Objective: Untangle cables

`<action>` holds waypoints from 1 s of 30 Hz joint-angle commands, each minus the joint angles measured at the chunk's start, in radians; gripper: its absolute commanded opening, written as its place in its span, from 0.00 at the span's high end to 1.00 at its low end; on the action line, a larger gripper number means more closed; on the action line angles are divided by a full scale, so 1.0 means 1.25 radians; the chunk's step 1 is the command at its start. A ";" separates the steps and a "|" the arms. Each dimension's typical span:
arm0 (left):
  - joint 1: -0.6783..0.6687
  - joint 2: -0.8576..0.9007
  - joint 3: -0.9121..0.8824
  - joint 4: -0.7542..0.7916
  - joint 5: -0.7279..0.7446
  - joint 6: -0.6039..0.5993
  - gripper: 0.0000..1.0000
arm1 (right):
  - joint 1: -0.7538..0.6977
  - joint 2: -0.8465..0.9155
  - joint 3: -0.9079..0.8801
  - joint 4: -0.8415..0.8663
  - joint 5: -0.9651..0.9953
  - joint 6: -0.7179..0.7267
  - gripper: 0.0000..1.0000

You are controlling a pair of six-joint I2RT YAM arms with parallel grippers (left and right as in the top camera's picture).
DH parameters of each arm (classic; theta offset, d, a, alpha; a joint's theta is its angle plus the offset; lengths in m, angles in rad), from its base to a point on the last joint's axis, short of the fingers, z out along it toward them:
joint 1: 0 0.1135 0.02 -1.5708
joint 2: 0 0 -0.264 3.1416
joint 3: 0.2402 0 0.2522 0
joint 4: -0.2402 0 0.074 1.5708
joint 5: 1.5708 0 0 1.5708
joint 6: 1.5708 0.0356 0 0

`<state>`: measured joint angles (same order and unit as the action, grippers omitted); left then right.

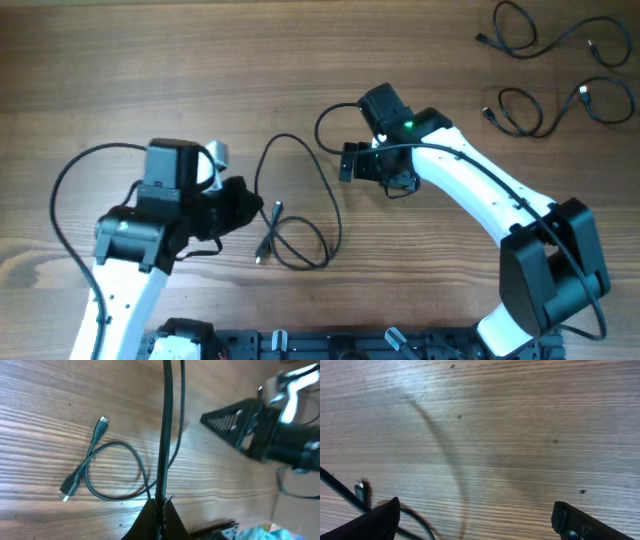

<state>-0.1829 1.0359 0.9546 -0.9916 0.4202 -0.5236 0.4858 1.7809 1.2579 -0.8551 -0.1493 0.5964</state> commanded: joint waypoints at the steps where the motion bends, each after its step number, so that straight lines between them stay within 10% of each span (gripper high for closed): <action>1: -0.025 0.016 0.001 -0.009 -0.056 0.015 0.96 | -0.072 0.013 -0.007 -0.024 -0.014 -0.076 0.00; 9: -0.146 0.071 0.001 -0.014 -0.056 0.026 0.96 | -0.154 0.013 -0.007 -0.010 -0.388 -0.357 0.00; 30: -0.200 0.081 0.152 0.045 0.161 0.030 0.96 | -0.061 0.013 -0.007 0.020 -0.201 -0.349 0.07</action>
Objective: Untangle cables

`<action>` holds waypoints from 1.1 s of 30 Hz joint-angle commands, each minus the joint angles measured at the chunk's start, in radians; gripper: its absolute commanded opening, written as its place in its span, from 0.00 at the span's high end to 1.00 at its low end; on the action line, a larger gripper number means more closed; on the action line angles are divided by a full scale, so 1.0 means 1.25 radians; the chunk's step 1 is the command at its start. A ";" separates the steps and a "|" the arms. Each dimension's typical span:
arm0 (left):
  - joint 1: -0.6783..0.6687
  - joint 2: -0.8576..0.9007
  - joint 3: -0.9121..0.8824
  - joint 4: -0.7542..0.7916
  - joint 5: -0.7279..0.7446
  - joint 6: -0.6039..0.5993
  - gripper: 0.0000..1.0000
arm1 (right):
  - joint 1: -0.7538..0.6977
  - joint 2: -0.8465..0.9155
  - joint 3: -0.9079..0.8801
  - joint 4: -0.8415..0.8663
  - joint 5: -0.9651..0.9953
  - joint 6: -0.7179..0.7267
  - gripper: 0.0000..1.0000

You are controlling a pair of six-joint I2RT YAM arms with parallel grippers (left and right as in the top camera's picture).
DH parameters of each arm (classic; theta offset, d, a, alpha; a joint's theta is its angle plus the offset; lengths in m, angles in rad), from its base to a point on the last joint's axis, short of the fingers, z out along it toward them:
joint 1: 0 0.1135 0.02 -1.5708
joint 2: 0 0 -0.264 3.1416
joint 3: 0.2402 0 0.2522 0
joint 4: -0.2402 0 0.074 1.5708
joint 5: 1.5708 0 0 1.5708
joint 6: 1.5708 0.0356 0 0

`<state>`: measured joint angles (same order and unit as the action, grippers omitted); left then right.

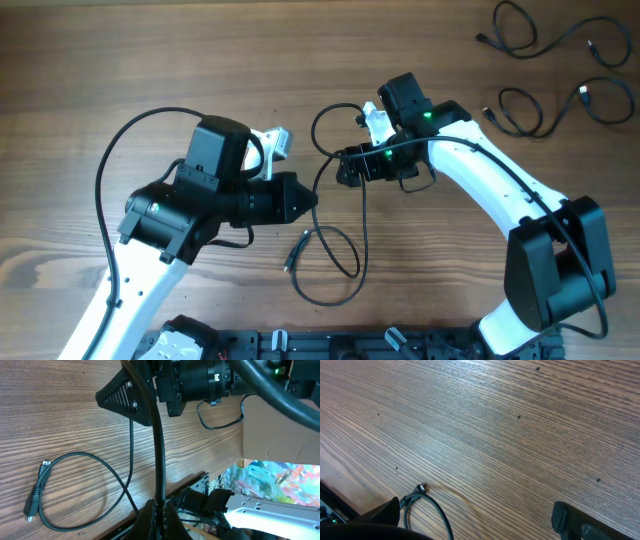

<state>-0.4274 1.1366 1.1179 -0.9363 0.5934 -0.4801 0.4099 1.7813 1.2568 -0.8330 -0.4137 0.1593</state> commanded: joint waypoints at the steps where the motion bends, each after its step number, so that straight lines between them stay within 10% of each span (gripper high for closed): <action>1: -0.004 0.001 0.022 0.001 0.035 -0.005 0.96 | -0.001 0.013 -0.006 0.002 0.011 0.000 0.19; 5: -0.004 0.001 0.022 0.028 0.069 -0.008 0.96 | 0.000 0.013 -0.006 0.005 0.011 0.000 0.48; 28: -0.005 0.056 0.021 -0.038 -0.063 -0.072 0.95 | -0.001 0.013 -0.006 0.023 -0.068 0.021 0.96; 33: -0.005 0.057 0.021 -0.039 -0.063 -0.071 0.57 | -0.011 0.011 -0.005 0.058 -0.045 0.172 0.96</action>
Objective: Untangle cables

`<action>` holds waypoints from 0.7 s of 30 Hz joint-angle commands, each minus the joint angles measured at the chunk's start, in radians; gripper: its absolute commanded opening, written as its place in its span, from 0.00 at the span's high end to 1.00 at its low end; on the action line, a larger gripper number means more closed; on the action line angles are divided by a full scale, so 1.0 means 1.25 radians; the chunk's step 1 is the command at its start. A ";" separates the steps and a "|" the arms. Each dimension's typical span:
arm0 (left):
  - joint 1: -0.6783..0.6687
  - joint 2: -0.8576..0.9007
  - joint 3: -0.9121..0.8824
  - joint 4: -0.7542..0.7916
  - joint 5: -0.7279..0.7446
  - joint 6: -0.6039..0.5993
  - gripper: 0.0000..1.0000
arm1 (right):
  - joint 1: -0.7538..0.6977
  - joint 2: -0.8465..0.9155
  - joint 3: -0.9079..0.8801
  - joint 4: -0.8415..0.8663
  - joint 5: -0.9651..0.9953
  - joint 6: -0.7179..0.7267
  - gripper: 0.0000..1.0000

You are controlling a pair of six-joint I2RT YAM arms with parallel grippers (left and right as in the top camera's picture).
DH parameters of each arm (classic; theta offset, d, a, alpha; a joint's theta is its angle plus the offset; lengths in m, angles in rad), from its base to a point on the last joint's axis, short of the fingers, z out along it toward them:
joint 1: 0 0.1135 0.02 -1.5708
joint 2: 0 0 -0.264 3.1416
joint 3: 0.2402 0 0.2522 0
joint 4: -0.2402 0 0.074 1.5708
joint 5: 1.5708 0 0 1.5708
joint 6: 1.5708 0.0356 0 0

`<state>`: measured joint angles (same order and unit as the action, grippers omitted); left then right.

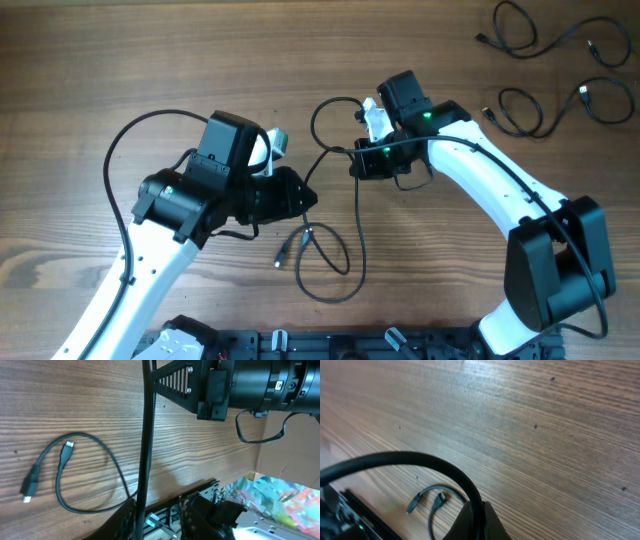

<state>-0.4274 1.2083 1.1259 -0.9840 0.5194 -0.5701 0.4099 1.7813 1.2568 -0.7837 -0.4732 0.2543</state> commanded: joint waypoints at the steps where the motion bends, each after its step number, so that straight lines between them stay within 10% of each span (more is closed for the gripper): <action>1: -0.005 -0.001 0.015 -0.004 -0.004 0.001 0.51 | -0.019 0.008 0.001 0.018 0.000 0.107 0.96; 5: -0.005 -0.001 0.015 -0.007 -0.040 0.001 0.01 | -0.063 -0.065 0.006 0.010 -0.020 0.111 0.96; 21: -0.005 -0.001 0.015 -0.031 -0.076 0.001 0.00 | -0.141 -0.672 0.008 0.057 0.229 0.302 0.96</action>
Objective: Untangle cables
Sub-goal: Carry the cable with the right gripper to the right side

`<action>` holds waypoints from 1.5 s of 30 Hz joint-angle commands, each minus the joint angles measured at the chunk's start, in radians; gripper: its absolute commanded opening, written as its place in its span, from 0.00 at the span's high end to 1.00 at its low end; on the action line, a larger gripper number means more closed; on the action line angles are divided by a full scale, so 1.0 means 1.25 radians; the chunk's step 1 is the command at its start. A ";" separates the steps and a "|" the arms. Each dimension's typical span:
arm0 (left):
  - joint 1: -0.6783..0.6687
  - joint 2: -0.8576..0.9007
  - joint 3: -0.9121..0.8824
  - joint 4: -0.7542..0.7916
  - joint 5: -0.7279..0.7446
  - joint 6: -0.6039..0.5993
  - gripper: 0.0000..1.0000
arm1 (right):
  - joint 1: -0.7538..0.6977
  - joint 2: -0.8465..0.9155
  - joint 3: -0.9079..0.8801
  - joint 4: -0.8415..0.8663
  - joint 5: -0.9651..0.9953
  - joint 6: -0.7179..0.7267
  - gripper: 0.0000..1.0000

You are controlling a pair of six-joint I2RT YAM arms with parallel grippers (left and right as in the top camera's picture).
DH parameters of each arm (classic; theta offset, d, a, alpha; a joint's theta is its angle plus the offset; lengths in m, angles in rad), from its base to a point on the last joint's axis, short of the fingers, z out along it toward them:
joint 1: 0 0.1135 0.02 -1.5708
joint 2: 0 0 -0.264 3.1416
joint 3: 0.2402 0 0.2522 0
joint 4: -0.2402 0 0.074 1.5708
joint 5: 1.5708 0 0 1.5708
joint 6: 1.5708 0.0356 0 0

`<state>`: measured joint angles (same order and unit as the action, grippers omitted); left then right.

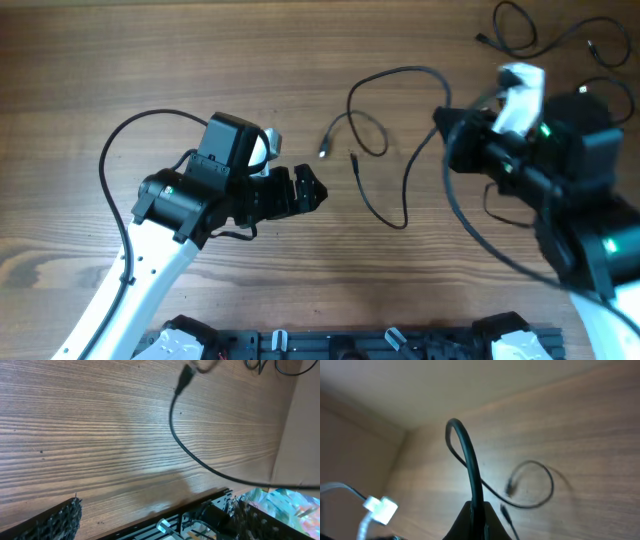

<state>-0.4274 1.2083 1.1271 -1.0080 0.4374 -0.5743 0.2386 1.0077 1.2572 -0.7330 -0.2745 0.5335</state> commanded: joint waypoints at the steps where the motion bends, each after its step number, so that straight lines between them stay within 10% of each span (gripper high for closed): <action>1: -0.005 -0.001 0.014 -0.018 -0.010 0.004 0.00 | -0.004 -0.069 0.007 0.020 0.079 0.078 0.96; 22: -0.005 -0.001 0.014 -0.042 -0.019 0.016 0.00 | -0.013 -0.078 0.007 -0.226 0.801 0.291 0.96; 33: -0.005 -0.001 0.014 -0.050 -0.047 0.016 0.00 | -0.377 0.067 0.007 -0.224 0.580 0.136 0.96; 45: -0.005 -0.001 0.014 -0.056 -0.056 0.016 0.00 | -0.632 0.208 0.007 -0.239 0.580 0.257 0.96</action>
<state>-0.4301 1.2083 1.1271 -1.0744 0.3851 -0.5697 -0.5217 1.2304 1.2572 -1.0328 0.4484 0.7895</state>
